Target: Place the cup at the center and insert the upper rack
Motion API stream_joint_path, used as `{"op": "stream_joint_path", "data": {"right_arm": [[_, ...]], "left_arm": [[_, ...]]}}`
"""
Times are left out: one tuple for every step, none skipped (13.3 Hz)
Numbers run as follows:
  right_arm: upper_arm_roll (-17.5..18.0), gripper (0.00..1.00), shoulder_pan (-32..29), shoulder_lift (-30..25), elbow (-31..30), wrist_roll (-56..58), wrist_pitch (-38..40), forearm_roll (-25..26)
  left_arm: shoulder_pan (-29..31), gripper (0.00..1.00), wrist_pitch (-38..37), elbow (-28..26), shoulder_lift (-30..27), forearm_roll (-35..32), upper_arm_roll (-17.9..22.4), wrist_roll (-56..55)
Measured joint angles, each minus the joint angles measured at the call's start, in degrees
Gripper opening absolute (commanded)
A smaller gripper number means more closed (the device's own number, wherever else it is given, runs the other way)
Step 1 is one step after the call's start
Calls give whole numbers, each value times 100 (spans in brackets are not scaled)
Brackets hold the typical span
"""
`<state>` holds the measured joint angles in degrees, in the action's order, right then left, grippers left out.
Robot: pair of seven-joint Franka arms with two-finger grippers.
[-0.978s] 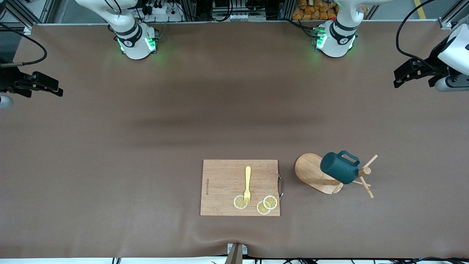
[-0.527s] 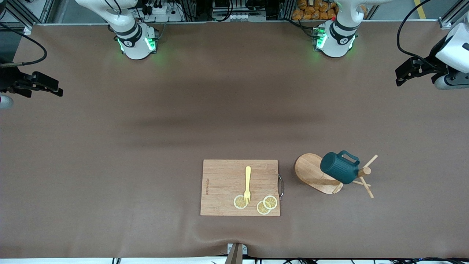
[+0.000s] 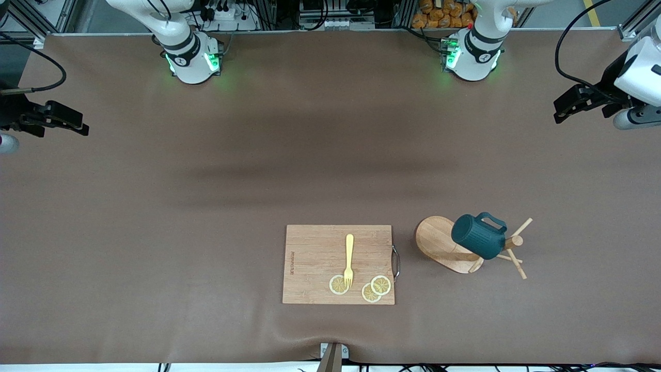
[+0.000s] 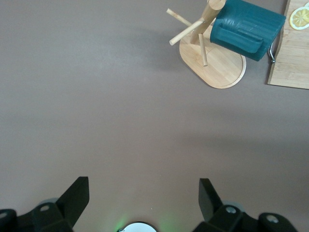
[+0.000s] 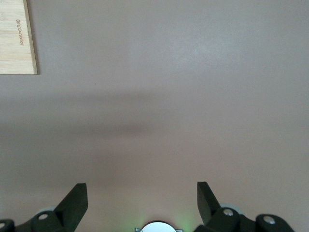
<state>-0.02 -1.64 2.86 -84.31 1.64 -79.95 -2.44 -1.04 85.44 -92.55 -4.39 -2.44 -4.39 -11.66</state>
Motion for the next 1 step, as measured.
{"op": "stream_joint_path", "data": {"right_arm": [[0,100,0,0,0,0,8,0]], "left_arm": [[0,100,0,-4,1,1,0,-1]]}}
